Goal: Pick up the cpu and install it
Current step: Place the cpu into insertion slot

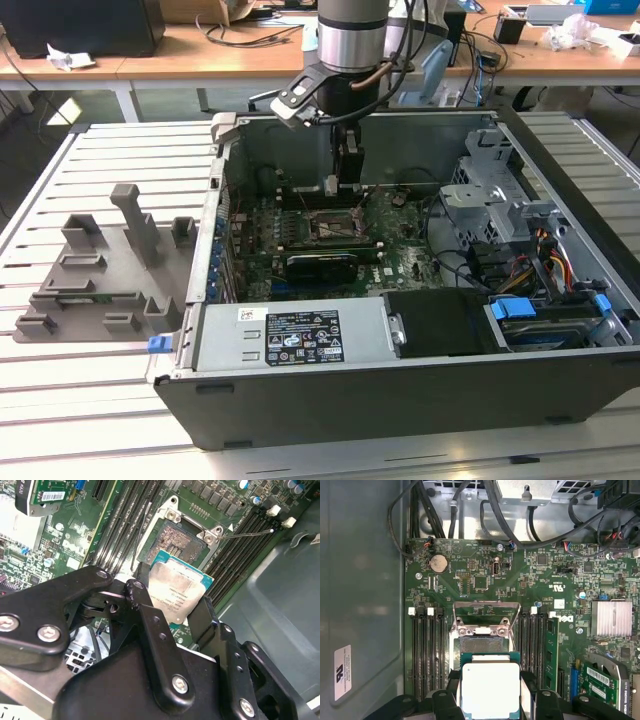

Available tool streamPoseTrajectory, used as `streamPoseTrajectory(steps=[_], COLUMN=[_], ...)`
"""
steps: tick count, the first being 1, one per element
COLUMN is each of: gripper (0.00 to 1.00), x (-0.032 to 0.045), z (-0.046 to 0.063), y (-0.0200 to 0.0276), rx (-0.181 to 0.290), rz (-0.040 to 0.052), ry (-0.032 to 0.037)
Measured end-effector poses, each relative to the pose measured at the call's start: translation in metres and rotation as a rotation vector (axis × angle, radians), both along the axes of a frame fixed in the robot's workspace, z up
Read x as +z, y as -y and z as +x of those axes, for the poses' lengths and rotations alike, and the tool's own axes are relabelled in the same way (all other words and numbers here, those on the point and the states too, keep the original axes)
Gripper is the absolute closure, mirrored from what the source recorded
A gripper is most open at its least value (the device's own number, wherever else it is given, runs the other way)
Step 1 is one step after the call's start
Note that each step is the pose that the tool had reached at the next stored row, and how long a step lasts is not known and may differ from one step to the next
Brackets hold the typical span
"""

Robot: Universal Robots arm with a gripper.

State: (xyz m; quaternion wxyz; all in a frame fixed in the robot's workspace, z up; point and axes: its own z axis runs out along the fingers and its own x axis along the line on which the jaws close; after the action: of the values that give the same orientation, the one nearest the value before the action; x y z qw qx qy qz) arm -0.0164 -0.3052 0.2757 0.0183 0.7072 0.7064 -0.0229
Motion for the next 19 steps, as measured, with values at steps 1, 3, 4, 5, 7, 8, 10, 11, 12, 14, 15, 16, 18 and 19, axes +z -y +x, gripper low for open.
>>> streamPoseTrajectory(steps=[1,3,4,5,7,8,10,11,12,14,15,16,18,19], gripper=[0.45,0.45,0.45,0.45,0.45,0.45,0.45,0.45,0.45,0.45,0.45,0.45,0.45,0.45], x=[0.0001,0.0,-0.0002,-0.0003,-0.0007,-0.0009,-0.0016,-0.0019,-0.0032,-0.0047,-0.0054,-0.0059,-0.0068,-0.007], z=[0.0,0.0,0.0,0.0,-0.0001,-0.0001,-0.0001,-0.0001,-0.0001,-0.0001,-0.0001,-0.0001,-0.0001,-0.0001], y=[0.0001,0.0,0.0,0.0,0.0,0.0,0.0,0.0,0.0,0.0,0.0,0.0,0.0,0.0], rx=[0.0,0.0,0.0,0.0,0.0,0.0,0.0,0.0,0.0,0.0,0.0,0.0,0.0,0.0], rz=[-0.001,-0.0013,-0.0012,-0.0012,-0.0012,-0.0011,-0.0011,-0.0011,-0.0011,-0.0011,-0.0011,-0.0012,-0.0012,-0.0012], ry=[-0.0001,-0.0001,-0.0001,-0.0001,0.0,0.0,0.0,0.0,0.0,0.0,0.0,0.0,0.0,-0.0001])
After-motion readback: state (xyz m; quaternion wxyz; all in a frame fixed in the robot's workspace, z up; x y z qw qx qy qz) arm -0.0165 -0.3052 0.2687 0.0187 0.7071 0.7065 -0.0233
